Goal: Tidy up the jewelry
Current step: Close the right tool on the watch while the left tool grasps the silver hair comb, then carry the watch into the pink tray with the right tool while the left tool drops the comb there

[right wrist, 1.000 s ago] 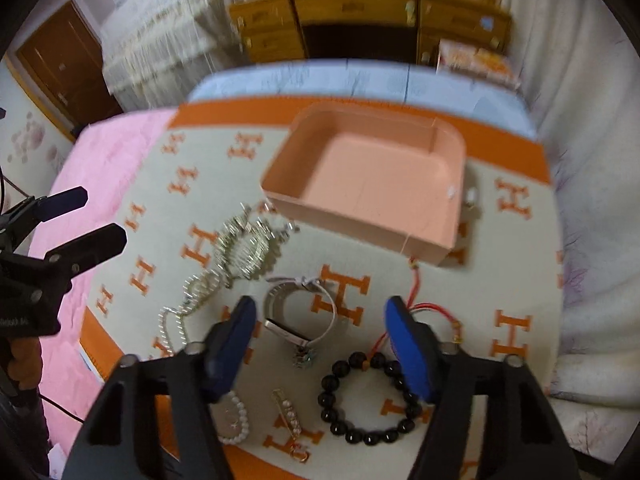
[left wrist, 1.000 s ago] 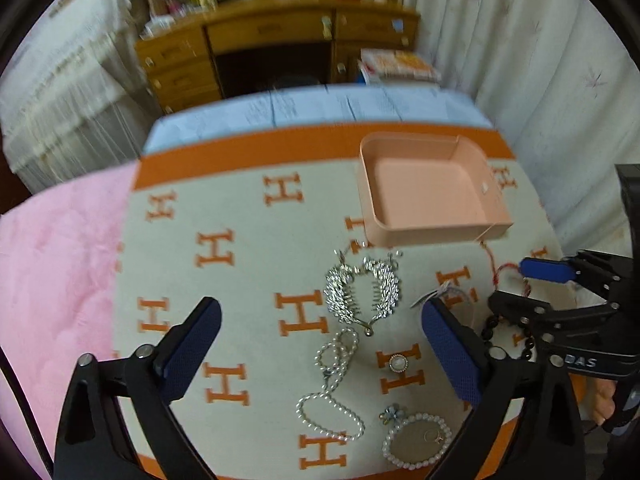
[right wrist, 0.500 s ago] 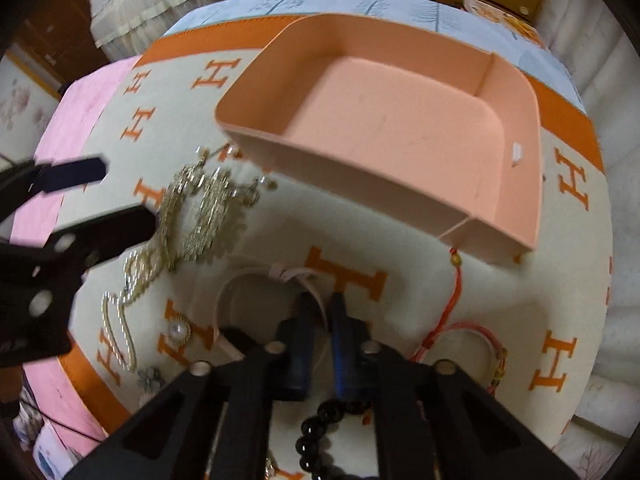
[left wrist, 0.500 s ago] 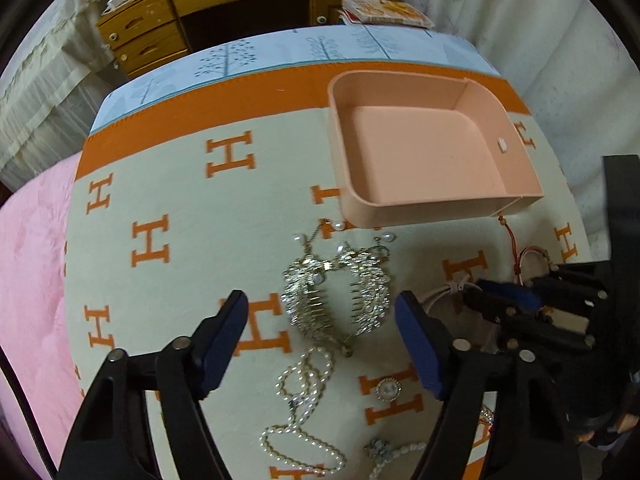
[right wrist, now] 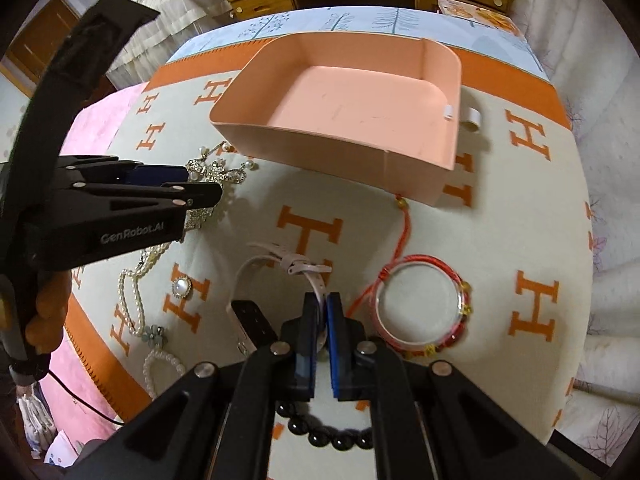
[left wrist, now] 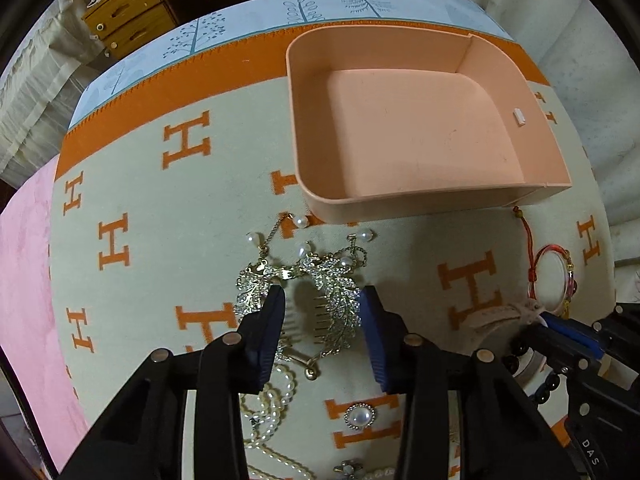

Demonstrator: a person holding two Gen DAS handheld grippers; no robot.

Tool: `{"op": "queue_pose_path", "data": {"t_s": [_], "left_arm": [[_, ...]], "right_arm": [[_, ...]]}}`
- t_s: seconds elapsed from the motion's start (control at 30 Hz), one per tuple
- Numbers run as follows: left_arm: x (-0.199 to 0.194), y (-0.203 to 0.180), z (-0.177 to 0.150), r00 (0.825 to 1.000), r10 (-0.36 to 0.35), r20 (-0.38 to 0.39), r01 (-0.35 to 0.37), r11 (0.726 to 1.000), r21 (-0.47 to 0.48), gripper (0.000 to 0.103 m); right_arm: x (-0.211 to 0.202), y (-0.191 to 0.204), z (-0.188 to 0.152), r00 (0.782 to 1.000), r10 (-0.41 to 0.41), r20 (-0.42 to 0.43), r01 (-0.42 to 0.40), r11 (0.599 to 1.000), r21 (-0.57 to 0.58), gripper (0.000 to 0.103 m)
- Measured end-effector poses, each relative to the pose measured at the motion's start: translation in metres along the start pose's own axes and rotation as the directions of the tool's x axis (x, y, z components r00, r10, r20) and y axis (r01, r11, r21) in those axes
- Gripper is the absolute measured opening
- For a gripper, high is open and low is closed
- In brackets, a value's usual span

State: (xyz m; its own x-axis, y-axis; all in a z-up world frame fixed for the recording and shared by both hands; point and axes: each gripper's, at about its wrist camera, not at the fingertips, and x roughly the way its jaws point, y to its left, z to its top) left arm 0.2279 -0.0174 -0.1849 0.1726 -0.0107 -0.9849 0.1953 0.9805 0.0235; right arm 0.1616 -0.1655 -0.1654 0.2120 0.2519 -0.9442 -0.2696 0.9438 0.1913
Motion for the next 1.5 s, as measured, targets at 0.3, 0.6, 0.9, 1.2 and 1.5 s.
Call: {"op": "queue_pose_path", "data": {"t_s": [0.3,0.6,0.9,1.2,1.5], "left_arm": [[0.002,-0.007,0.000,1.000,0.004,-0.031,-0.005,1.000,-0.018,0.037],[0.009,-0.019,0.004,0.998,0.040,-0.041,-0.041,0.999,-0.014,0.037],[0.002,-0.023,-0.002,0.997,0.079,-0.008,-0.079,0.997,-0.015,0.024],[-0.047,-0.027,0.000,0.994,0.094,0.061,-0.093,0.995,-0.022,0.024],[-0.107,-0.032,0.041,0.974,0.074,0.212,-0.073,0.997,-0.011,0.024]], "right_arm": [[-0.001,-0.012,-0.001,1.000,0.029,0.006,-0.029,0.999,0.022,0.005],[-0.005,-0.012,-0.005,0.999,0.031,0.015,-0.032,0.999,0.022,0.005],[-0.023,-0.008,-0.003,0.998,0.031,0.050,-0.031,0.999,0.013,0.005],[-0.047,-0.011,0.024,0.990,0.019,0.140,-0.027,0.998,0.052,0.005],[-0.045,-0.047,0.072,0.968,0.020,0.249,-0.084,0.965,0.247,0.005]]}}
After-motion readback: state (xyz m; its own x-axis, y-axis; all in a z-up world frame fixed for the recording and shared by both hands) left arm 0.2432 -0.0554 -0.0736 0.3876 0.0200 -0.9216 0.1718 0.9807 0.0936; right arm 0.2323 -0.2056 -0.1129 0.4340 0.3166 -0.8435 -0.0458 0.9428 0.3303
